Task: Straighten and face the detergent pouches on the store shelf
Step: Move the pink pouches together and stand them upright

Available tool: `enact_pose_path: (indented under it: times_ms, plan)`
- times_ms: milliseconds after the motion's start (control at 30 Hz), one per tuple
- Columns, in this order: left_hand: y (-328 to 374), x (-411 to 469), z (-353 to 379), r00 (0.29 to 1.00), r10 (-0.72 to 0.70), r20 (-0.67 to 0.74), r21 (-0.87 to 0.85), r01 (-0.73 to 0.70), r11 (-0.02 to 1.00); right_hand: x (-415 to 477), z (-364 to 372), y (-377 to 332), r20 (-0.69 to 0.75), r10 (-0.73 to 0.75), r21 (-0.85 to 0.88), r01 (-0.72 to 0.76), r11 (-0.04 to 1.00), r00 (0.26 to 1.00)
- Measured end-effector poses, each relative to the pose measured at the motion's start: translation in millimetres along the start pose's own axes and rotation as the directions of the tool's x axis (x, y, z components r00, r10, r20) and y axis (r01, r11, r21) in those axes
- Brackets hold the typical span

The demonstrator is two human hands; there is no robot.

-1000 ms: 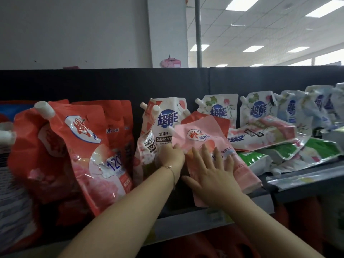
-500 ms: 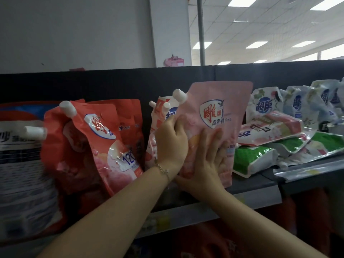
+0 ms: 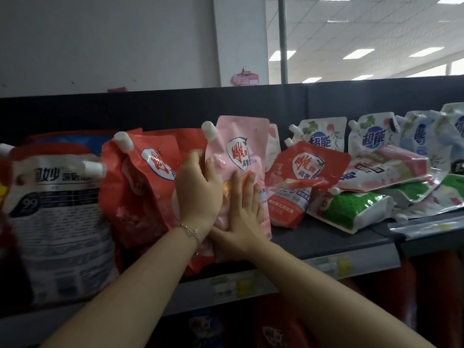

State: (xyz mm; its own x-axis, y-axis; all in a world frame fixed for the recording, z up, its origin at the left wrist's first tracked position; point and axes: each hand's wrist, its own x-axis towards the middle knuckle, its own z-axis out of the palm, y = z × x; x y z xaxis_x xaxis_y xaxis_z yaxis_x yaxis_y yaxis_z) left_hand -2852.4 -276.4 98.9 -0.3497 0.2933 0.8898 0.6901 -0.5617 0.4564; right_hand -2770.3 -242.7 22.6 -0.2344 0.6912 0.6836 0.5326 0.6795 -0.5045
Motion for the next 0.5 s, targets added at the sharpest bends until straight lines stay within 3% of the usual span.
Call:
enact_pose_path:
  times_ms: [100,233,400,500]
  plan:
    - [-2,1,-9,0.999,0.027,-0.030,-0.074,-0.029,0.997,9,-2,0,0.083,0.009,-0.006,-0.009,1.000,0.996]
    - [-4,-12,-19,0.986,0.163,0.024,-0.029,-0.163,0.986,15,-23,9,0.240,0.001,-0.005,0.001,1.000,0.971]
    - [6,-30,-10,0.950,0.259,0.177,0.020,-0.266,0.964,15,-49,31,0.243,-0.085,0.036,0.079,0.996,0.966]
    - [16,-42,5,0.910,0.285,0.300,0.023,-0.305,0.952,11,-58,32,0.162,-0.163,0.095,0.149,0.984,0.973]
